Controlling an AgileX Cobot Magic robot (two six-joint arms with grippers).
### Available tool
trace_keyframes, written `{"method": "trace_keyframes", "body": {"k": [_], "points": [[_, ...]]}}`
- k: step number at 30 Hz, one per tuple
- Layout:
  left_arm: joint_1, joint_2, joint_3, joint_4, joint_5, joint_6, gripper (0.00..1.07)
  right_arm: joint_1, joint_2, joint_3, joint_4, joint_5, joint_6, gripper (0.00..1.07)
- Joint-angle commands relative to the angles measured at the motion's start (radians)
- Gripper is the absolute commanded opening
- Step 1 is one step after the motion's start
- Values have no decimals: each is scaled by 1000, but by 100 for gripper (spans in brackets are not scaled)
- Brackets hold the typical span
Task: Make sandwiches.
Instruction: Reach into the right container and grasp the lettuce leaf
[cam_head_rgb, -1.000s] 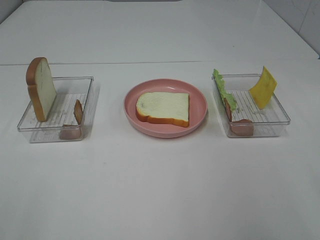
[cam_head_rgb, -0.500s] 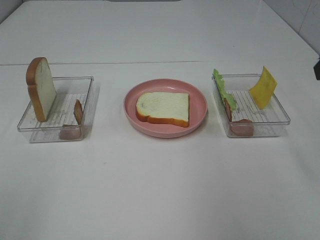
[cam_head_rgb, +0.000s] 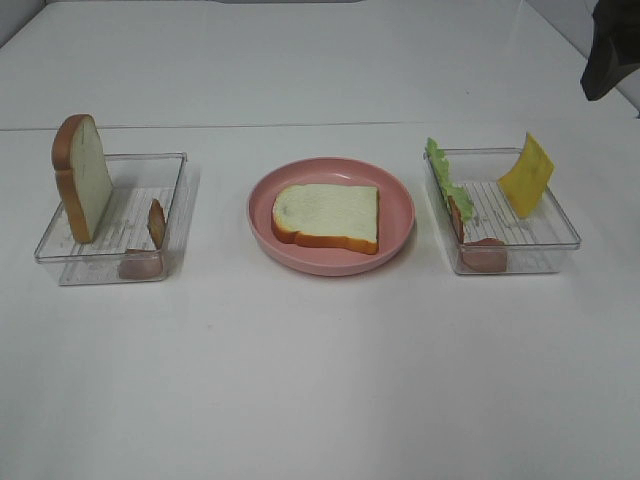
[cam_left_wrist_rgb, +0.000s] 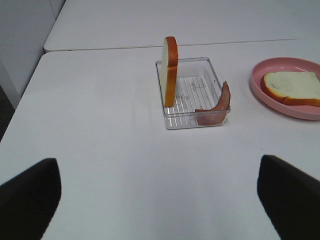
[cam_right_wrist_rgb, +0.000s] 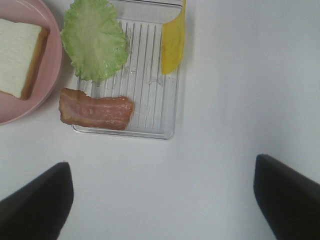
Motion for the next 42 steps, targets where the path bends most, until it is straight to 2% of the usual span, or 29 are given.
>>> {"method": "trace_keyframes", "body": {"k": [1,3,4,6,7,8,11,14,16,19,21,26,42], "points": [[4,-17,-6,5,-9,3,101,-1,48,-56,8,50,0,94],[4,-17,-6,4,-9,3,101,35,112,-128,-5,106,0,94],[4,-17,-6,4,-9,3,101,35,112,-128,-5,106,0,94],[4,-17,-6,4,-8,3,101,106,162,-164,-64,111,17,94],[4,-17,-6,4,-8,3,101,106,162,-164,-64,111,17,94],[4,-17,-6,5,-4,3,101,149,197,-192,-108,111,44,94],[4,-17,9,5,5,3,101,199,259,-241,-144,128,89,94],[4,-17,24,5,5,2,101,209,278,-257,-144,132,99,94],[4,-17,60,-6,34,1,101,249,364,-330,-141,140,109,94],[4,-17,61,-5,33,1,101,259,381,-346,-141,147,112,94],[4,-17,61,-5,33,1,101,278,462,-427,-134,172,137,94],[4,-17,61,-5,33,1,101,278,549,-509,-117,188,139,94],[4,-17,61,-5,33,1,101,276,681,-530,-114,143,138,94]]}}
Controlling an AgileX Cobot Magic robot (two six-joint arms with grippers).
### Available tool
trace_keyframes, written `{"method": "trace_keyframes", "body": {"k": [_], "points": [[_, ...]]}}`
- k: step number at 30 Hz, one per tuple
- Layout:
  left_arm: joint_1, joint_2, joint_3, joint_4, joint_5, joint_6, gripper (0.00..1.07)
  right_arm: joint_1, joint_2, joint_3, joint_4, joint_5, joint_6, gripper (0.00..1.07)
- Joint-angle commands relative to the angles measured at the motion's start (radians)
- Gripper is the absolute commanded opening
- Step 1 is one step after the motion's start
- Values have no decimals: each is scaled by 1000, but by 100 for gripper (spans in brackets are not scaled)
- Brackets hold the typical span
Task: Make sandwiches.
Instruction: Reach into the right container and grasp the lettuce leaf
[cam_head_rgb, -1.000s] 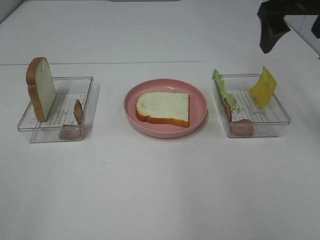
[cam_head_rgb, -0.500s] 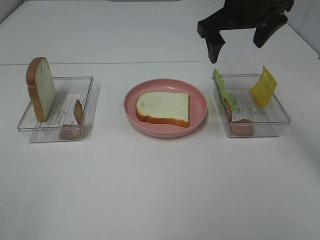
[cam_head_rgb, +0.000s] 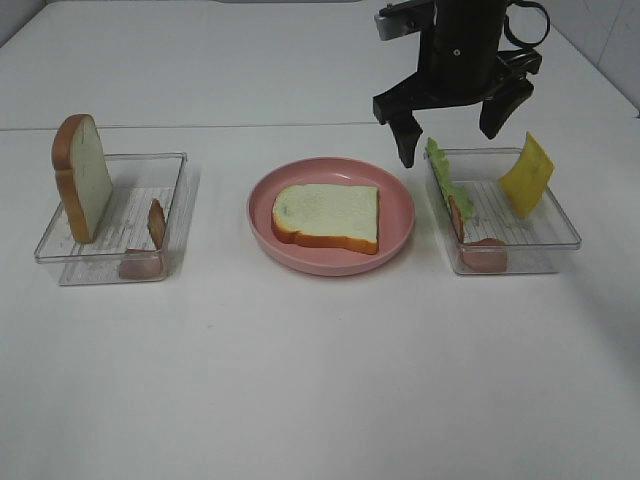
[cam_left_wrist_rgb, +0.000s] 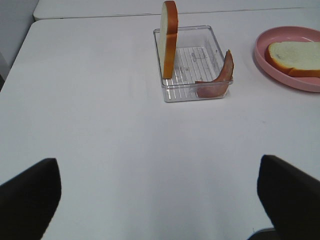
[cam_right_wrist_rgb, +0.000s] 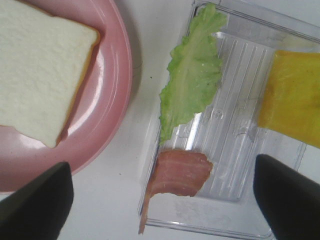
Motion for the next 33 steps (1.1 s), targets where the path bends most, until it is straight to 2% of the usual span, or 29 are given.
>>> {"method": "trace_keyframes", "body": {"k": [1,24,29,33], "points": [[4,-16,1,-4,-2,0,101,-3,11,-4,-3,-13,3,94],[4,-16,1,-4,-2,0,101,-6,48,-4,-7,-100,4,94],[4,-16,1,-4,-2,1,101,-39,71,-4,26,-111,8,94],[3,-16,1,-4,-2,1,101,-75,89,-4,52,-118,0,89]]}}
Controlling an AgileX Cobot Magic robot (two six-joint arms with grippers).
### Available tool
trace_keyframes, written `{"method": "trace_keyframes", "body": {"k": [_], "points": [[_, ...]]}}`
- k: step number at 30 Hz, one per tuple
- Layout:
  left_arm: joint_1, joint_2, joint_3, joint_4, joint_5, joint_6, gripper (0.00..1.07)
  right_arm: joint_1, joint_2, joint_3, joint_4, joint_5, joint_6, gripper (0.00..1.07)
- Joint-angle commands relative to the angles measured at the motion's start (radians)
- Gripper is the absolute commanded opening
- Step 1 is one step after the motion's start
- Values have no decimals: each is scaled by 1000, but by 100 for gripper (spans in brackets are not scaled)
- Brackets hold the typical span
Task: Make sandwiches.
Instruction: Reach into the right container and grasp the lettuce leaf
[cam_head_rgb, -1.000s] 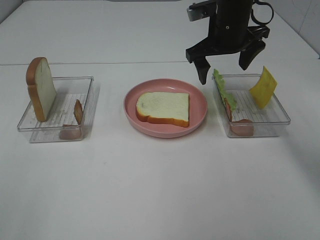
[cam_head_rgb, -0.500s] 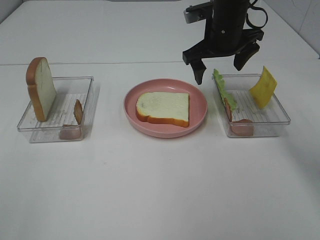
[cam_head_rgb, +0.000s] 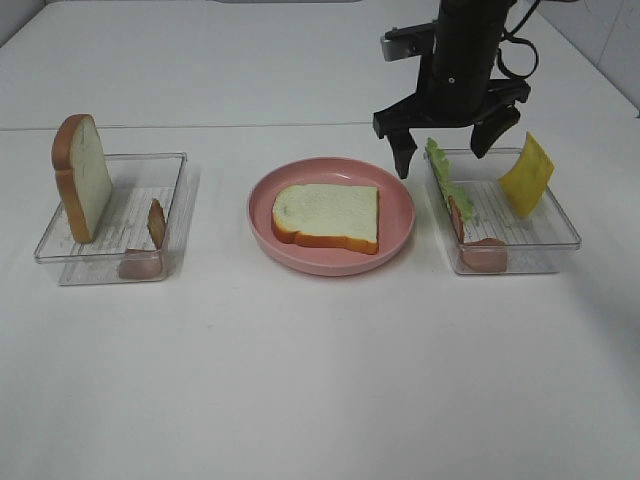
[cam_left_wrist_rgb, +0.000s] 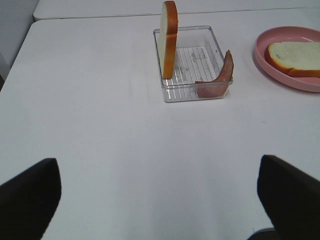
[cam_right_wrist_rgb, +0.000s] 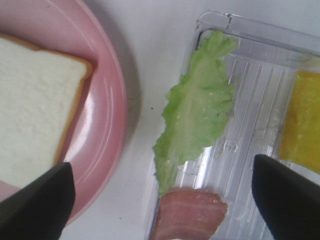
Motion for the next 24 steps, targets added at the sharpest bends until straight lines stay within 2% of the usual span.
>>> {"method": "trace_keyframes", "body": {"k": [1,4,9,11,12,14,17,19,20,21,22,23,24], "points": [[3,-16,1,-4,-2,0,101,-19,15,-2,4,-10,-6,87],[3,-16,1,-4,-2,1,101,-19,19,-2,3,-14,-6,85],[3,-16,1,-4,-2,0,101,-19,38,-2,10,-30,-6,76],[3,-16,1,-4,-2,0,101,-19,46,-2,10,-32,-8,69],[3,-16,1,-4,-2,0,101,-19,46,-2,10,-32,-8,69],[3,-16,1,-4,-2,0,101,-19,61,-2,21,-30,-8,56],[3,-16,1,-4,-2,0,101,-19,63,-2,21,-32,-8,52],[3,-16,1,-4,-2,0,101,-19,66,-2,21,-33,-8,23],[3,-16,1,-4,-2,0,101,-19,66,-2,21,-33,-8,23],[3,-16,1,-4,-2,0,101,-19,66,-2,21,-33,-10,16],[3,-16,1,-4,-2,0,101,-19,66,-2,21,-33,-10,16],[3,-16,1,-4,-2,0,101,-19,66,-3,21,-31,-21,4],[3,-16,1,-4,-2,0,101,-19,66,-3,21,-31,-21,4]]}}
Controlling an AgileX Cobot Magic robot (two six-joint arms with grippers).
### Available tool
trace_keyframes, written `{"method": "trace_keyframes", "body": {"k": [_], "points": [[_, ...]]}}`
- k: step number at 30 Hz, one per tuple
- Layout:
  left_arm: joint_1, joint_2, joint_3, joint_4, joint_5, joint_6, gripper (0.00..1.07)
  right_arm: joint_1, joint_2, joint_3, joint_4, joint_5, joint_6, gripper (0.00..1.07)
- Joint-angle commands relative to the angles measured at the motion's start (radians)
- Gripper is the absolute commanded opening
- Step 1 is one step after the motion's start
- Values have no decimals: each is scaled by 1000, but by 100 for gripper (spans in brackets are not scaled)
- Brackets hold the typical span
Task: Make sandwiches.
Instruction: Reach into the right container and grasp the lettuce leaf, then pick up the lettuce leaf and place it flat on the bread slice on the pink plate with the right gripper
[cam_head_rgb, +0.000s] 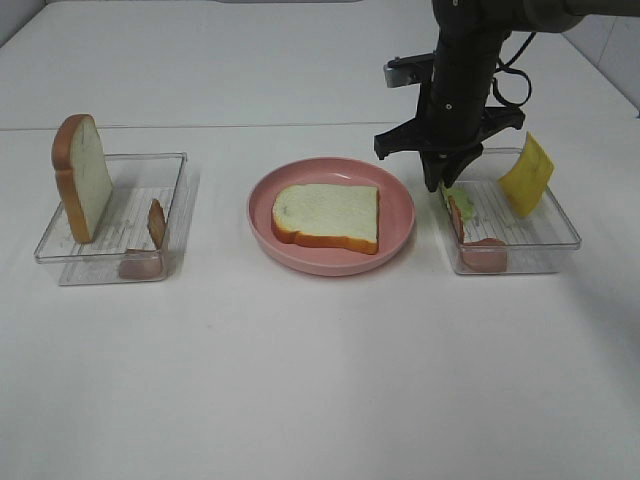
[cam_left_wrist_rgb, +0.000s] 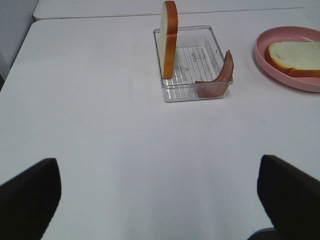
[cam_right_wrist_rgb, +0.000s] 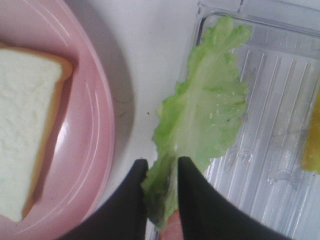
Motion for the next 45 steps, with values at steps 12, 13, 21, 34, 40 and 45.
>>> {"method": "trace_keyframes", "body": {"k": [12,13,21,34,40,45], "points": [[3,-16,1,-4,-2,0,101,0,-6,-121,-5,116,-61,0],[3,-16,1,-4,-2,0,101,0,-6,-121,-5,116,-61,0],[3,-16,1,-4,-2,0,101,2,-126,-133,-45,161,-87,0],[3,-16,1,-4,-2,0,101,43,-227,-133,30,207,-87,0],[3,-16,1,-4,-2,0,101,123,-218,-131,33,184,-86,0],[3,-16,1,-4,-2,0,101,214,-198,-130,56,149,-83,0]]}}
